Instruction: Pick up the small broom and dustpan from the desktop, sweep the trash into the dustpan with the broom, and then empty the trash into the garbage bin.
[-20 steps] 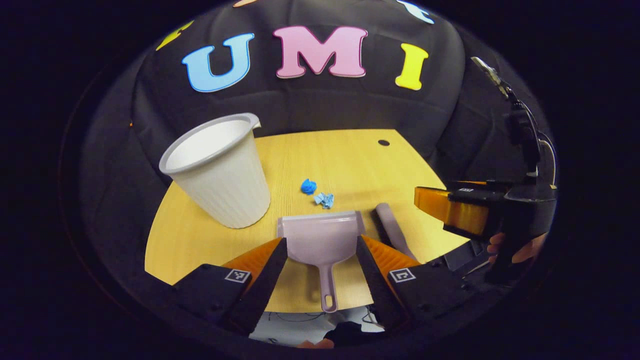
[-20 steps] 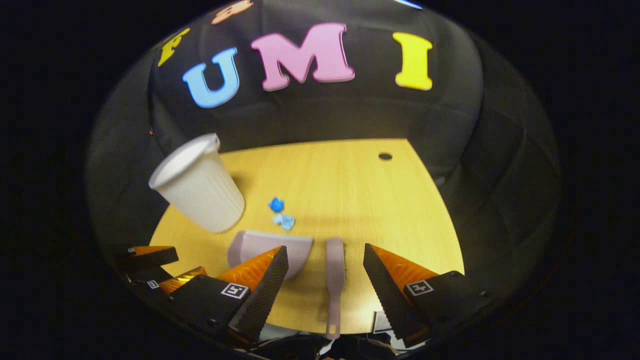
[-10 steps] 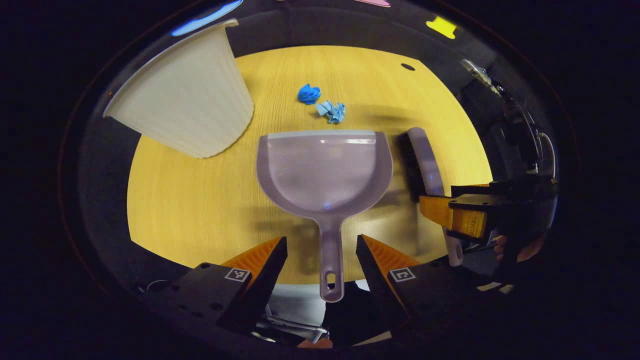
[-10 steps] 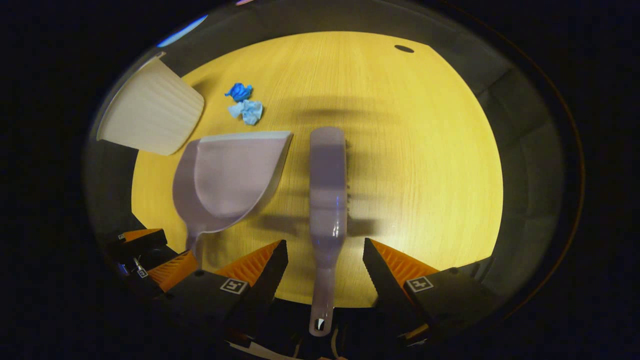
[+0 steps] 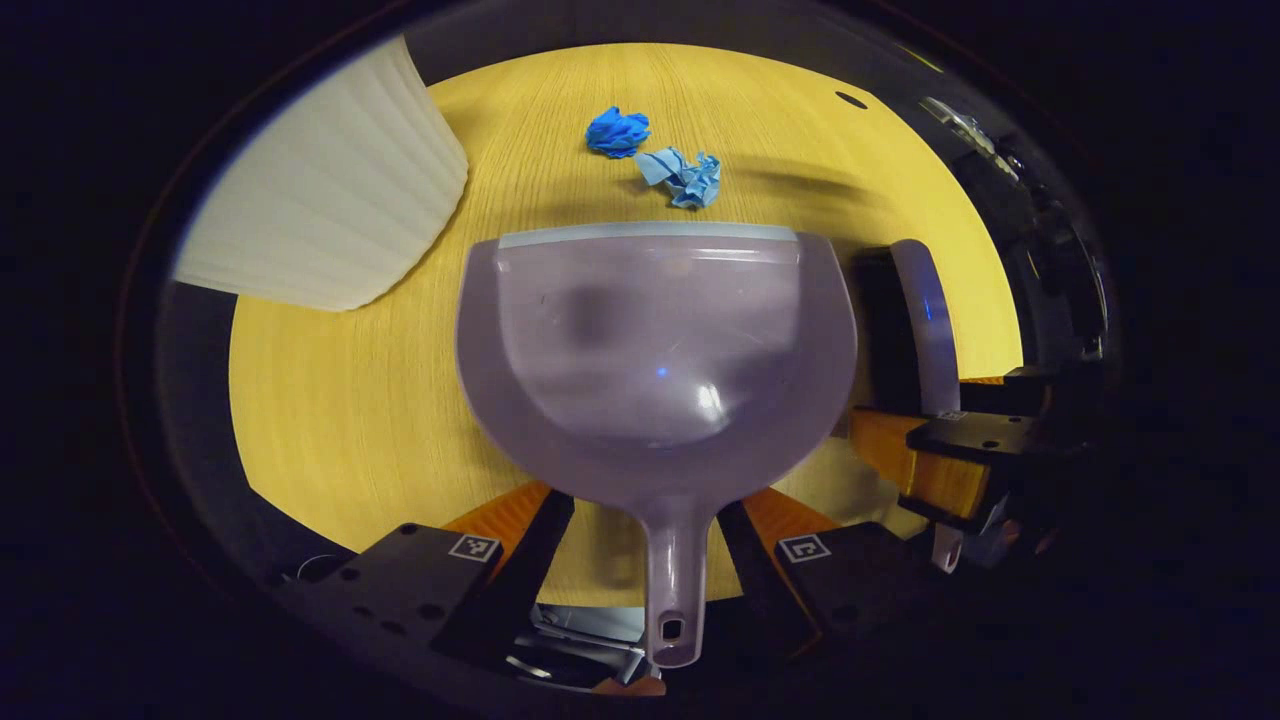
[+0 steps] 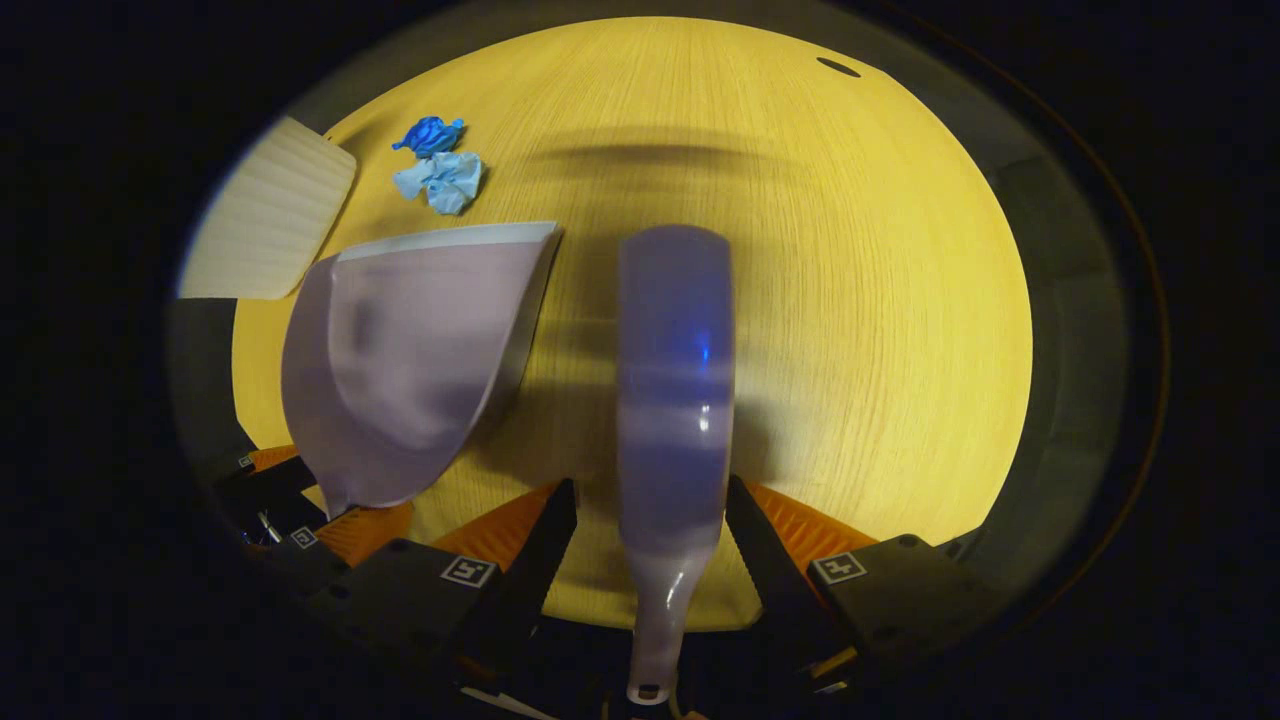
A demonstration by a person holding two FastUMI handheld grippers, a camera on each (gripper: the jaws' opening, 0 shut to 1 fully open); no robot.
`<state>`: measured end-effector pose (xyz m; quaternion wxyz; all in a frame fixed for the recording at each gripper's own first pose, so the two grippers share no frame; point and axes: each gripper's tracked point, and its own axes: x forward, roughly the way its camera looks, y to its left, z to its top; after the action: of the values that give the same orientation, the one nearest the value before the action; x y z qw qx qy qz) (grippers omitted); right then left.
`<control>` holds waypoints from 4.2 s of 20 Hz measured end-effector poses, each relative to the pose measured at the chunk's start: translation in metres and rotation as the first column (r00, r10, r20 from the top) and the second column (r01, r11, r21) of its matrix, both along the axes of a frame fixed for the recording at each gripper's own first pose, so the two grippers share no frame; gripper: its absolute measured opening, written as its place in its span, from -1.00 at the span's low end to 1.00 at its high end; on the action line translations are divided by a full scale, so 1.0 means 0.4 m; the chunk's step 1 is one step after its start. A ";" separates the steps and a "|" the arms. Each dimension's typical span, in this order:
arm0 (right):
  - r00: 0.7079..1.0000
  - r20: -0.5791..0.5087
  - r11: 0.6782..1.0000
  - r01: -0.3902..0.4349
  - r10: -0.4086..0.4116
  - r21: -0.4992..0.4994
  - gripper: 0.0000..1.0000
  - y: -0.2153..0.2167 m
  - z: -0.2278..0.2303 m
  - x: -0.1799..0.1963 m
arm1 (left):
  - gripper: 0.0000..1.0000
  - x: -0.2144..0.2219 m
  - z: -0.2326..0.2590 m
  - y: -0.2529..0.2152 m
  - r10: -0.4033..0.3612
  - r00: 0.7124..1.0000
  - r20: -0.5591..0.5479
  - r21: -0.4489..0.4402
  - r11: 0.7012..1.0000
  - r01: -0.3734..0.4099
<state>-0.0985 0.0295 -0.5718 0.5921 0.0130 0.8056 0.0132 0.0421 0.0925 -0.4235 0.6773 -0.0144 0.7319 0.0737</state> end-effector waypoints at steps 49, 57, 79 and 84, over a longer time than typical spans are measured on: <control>0.393 0.212 0.317 -0.894 0.895 0.317 -0.28 0.200 -0.122 0.466 | -0.46 -0.094 -0.023 0.119 -0.330 0.942 -0.053 -0.008 0.944 0.330; 0.653 0.129 0.450 -0.638 0.747 0.625 -0.28 0.249 -0.090 0.347 | -0.46 -0.113 -0.023 0.124 -0.370 0.929 -0.018 0.002 0.929 0.370; 0.612 0.689 0.693 -0.298 -0.389 0.656 -0.29 -0.047 0.294 0.504 | -0.48 0.216 0.770 0.387 -0.614 0.704 0.355 0.688 0.682 0.248; 0.648 0.654 0.693 -0.262 -0.389 0.672 -0.30 -0.102 0.185 0.416 | -0.47 0.265 0.866 0.606 -0.687 0.726 0.009 0.860 0.375 0.345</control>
<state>0.0679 -0.0113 -0.4980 0.8173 0.2674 0.4074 0.3076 0.1479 0.3347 -0.0771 0.7139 0.5190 0.4356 0.1764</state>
